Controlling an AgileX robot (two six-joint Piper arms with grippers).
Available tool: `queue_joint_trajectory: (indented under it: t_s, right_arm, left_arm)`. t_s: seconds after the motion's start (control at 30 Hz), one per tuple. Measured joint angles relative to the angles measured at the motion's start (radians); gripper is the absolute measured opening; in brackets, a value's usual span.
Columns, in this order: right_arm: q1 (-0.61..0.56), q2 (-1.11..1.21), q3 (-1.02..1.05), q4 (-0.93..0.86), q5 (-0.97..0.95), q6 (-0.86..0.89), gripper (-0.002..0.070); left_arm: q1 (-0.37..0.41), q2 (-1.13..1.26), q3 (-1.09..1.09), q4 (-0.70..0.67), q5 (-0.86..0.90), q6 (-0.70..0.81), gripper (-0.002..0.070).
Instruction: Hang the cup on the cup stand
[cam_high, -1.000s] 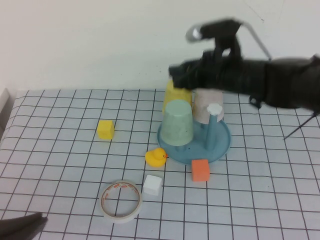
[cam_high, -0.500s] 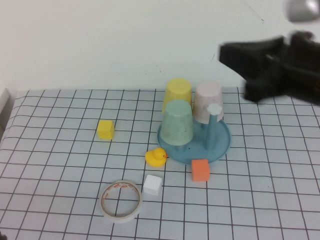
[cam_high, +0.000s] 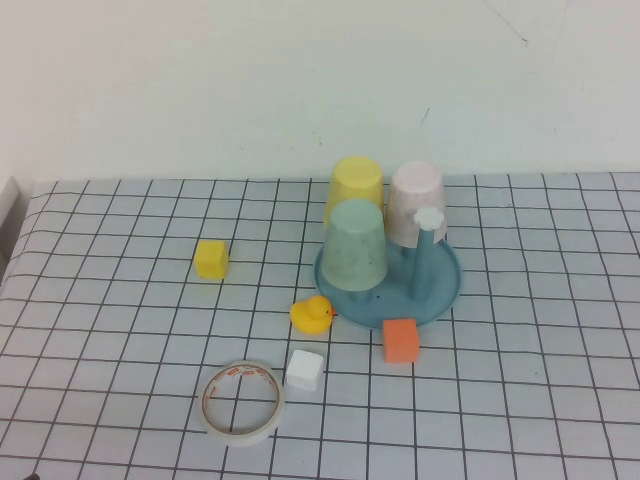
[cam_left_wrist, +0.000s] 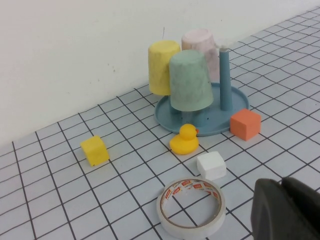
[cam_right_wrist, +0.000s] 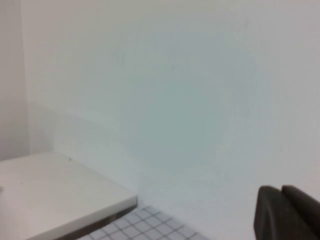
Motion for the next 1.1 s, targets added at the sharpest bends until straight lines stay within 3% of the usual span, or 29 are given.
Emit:
queue_joint_trajectory:
  t_s: [0.33,0.83,1.1]
  right_arm:
    - [0.000,-0.213,0.132,0.000,-0.008,0.000,0.0004]
    - [0.000,-0.218,0.142,0.000,-0.069,-0.022,0.0002]
    - [0.000,-0.218,0.196,0.002,-0.222,-0.036,0.0002]
  left_arm:
    - [0.000,0.000,0.002,0.000,0.010,-0.002,-0.0001]
    - [0.000,0.000,0.002,0.000,0.016,-0.011,-0.0001]
    - [0.000,0.000,0.002,0.000,0.017,-0.018,-0.0001]
